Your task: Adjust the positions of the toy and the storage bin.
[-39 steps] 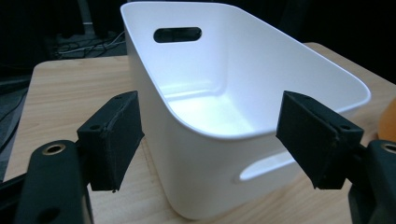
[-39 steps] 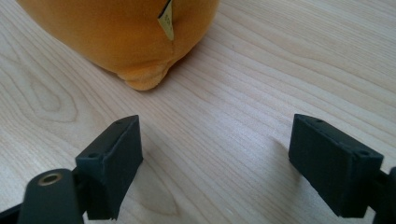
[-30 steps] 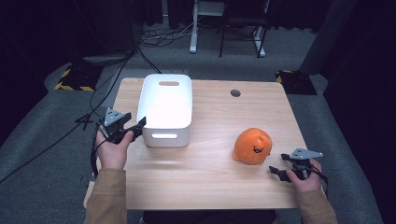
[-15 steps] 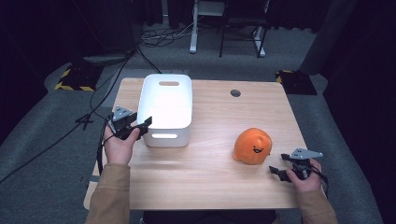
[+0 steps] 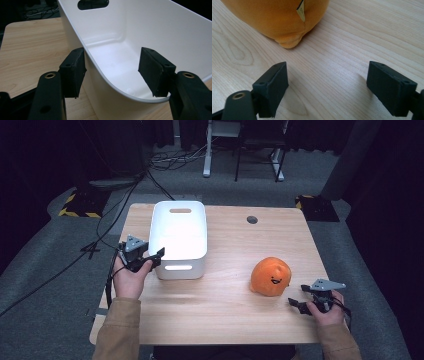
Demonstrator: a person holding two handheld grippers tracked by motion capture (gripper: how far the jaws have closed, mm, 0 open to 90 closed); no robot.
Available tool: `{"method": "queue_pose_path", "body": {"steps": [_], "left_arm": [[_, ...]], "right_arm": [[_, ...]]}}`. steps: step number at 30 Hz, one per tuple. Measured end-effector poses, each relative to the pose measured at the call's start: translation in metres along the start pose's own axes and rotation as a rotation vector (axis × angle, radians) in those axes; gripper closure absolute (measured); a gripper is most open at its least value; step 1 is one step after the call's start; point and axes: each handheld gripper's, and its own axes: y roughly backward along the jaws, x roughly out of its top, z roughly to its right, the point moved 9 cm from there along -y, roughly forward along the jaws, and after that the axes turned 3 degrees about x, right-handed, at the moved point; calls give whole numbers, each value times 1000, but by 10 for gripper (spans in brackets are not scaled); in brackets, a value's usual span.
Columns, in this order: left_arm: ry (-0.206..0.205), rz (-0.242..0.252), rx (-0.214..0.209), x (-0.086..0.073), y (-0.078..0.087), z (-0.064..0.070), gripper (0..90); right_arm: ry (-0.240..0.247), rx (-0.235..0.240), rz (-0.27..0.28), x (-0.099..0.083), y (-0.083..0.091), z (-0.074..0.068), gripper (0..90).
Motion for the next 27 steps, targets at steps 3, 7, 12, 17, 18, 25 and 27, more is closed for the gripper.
{"method": "queue_pose_path", "body": {"steps": [3, 7, 12, 17, 18, 25, 27], "left_arm": [[-6, 5, -14, -1, 2, 6, 387], [-20, 11, -43, -5, 7, 18, 374], [-21, 22, -81, -11, 13, 34, 372], [-31, 32, -105, -15, 18, 45, 368], [-31, 32, -105, -15, 18, 45, 368], [-70, 23, -148, -23, 28, 64, 366], [-78, 25, -158, -24, 30, 68, 365]], "right_arm": [[0, 0, 0, 0, 0, 0, 178], [0, 0, 0, 0, 0, 0, 177], [0, 0, 0, 0, 0, 0, 178], [1, 0, 0, 0, 0, 0, 178], [1, 0, 0, 0, 0, 0, 178], [0, 0, 0, 0, 0, 0, 178], [0, 0, 0, 0, 0, 0, 177]]}}
